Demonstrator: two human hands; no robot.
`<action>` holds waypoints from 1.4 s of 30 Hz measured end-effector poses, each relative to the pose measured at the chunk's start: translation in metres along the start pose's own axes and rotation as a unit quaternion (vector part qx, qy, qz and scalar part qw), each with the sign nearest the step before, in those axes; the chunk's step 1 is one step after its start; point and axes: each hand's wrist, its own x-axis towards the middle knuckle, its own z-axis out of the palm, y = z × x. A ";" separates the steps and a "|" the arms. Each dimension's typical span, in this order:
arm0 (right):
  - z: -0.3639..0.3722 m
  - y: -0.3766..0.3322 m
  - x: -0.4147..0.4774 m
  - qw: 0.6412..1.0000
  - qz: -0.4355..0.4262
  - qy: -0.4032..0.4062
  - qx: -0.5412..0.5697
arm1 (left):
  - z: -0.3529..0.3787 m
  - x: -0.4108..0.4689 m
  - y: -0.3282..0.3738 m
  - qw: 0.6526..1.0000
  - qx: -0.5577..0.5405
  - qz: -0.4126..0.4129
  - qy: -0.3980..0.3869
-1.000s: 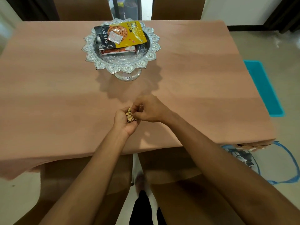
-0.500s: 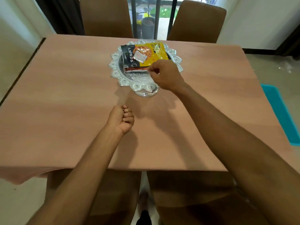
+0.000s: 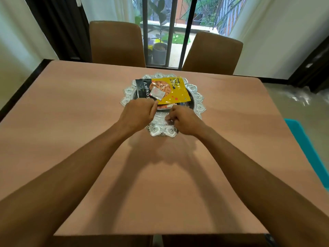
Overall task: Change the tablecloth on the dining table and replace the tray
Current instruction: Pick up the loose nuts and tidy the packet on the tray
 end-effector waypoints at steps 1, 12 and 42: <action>0.002 0.002 0.000 1.000 -0.006 0.003 0.007 | 0.007 0.002 -0.003 1.000 0.004 0.022 -0.007; -0.001 0.008 -0.003 0.997 -0.039 -0.001 0.059 | 0.032 0.008 -0.020 0.997 -0.036 0.074 -0.005; -0.037 -0.004 -0.009 0.992 0.062 -0.012 0.108 | 0.019 0.009 -0.014 0.995 -0.003 0.087 -0.053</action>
